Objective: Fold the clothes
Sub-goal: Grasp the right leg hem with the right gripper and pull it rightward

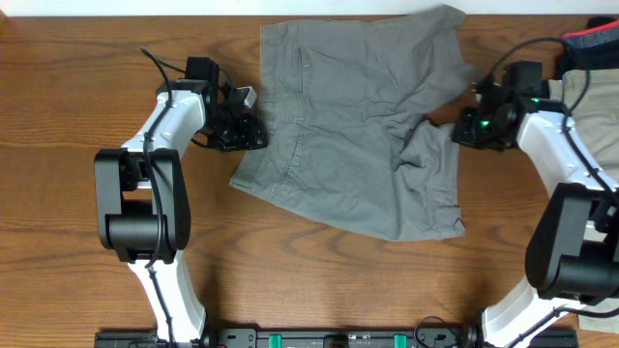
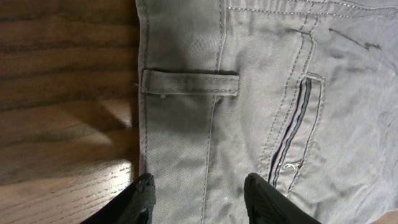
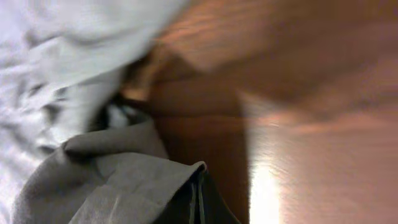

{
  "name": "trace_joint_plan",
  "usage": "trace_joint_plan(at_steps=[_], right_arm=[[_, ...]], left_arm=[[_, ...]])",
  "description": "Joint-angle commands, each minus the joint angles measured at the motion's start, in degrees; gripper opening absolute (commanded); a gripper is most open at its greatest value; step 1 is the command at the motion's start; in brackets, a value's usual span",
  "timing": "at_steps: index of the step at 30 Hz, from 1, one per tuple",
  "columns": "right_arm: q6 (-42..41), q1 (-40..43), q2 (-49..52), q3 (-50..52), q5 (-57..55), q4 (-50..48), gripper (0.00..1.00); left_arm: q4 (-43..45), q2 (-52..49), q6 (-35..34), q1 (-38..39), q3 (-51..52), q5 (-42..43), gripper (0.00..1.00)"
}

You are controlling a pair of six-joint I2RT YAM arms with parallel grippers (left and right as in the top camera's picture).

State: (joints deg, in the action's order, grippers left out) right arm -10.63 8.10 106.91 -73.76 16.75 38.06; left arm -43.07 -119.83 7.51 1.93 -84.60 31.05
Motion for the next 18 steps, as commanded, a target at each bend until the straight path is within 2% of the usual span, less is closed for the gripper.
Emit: trace_joint_plan(at_steps=[1,6,15,18], right_arm=[[-5.22,2.51,-0.39,-0.07,-4.59,0.98,0.01],[-5.27,5.29,-0.39,-0.07,-8.11,2.97,0.01],[-5.44,10.67,-0.39,-0.07,-13.46,7.04,0.02],[-2.64,12.2,-0.39,-0.07,-10.91,6.99,0.13]], left_arm=[[-0.2,-0.09,1.01,-0.24,0.48,-0.76,0.48],[-0.37,-0.09,0.98,-0.24,0.48,-3.61,0.49],[-0.37,-0.09,0.98,-0.24,0.48,-3.72,0.49],[-0.35,-0.09,0.98,-0.24,0.48,-3.72,0.49]])
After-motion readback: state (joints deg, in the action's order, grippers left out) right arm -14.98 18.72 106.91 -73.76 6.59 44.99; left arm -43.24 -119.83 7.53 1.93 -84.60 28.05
